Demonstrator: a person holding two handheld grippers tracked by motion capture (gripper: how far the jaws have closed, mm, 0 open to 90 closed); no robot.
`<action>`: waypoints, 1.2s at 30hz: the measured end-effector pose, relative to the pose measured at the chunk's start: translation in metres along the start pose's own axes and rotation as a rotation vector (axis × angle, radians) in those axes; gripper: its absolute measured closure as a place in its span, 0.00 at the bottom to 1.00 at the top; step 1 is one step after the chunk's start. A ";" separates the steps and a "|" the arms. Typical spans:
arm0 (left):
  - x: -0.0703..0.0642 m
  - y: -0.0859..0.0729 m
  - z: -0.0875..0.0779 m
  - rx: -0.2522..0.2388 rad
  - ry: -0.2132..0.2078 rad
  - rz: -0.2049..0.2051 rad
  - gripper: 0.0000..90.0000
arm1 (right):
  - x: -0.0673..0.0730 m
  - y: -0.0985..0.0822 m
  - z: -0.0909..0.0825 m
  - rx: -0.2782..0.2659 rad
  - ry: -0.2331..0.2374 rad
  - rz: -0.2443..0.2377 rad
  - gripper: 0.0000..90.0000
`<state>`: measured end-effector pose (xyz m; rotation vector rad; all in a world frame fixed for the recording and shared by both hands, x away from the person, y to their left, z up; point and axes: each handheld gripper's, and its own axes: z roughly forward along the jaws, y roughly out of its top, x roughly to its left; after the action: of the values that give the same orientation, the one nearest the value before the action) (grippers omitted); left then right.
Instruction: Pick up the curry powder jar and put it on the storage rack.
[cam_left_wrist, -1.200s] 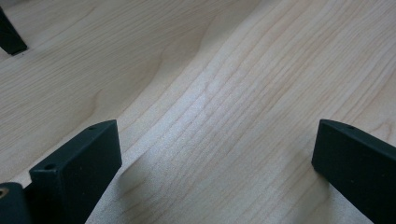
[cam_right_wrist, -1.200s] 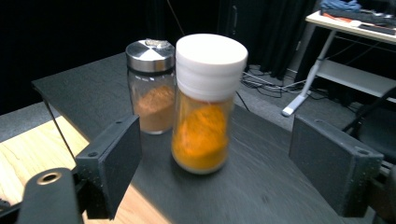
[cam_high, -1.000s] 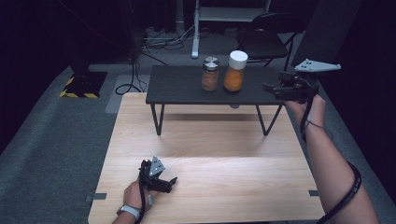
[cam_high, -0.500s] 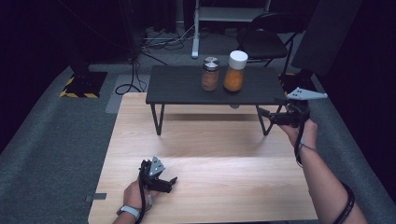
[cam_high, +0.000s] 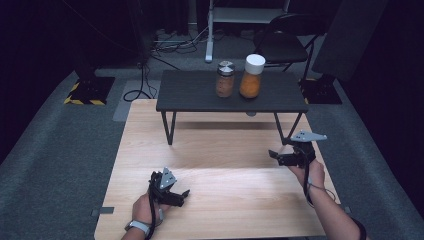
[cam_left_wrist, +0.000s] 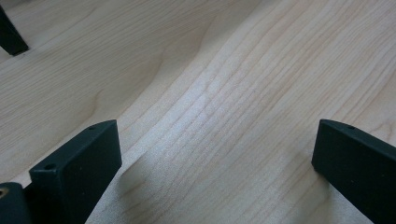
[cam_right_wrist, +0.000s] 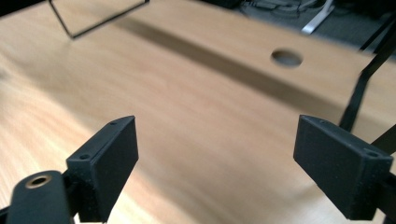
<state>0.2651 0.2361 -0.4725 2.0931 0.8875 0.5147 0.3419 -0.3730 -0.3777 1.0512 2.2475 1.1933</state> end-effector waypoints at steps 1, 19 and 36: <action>0.000 0.000 0.000 0.000 0.000 0.000 0.01 | 0.001 -0.005 0.003 0.011 0.004 -0.007 0.13; 0.000 0.000 0.000 0.000 -0.001 0.000 0.01 | 0.008 -0.056 0.030 0.137 0.022 -0.011 0.11; 0.001 0.000 0.000 0.000 -0.002 0.000 0.01 | 0.011 -0.071 0.040 0.118 0.014 -0.040 0.03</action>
<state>0.2657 0.2364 -0.4724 2.0935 0.8868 0.5118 0.3289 -0.3683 -0.4583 1.0384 2.3629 1.0666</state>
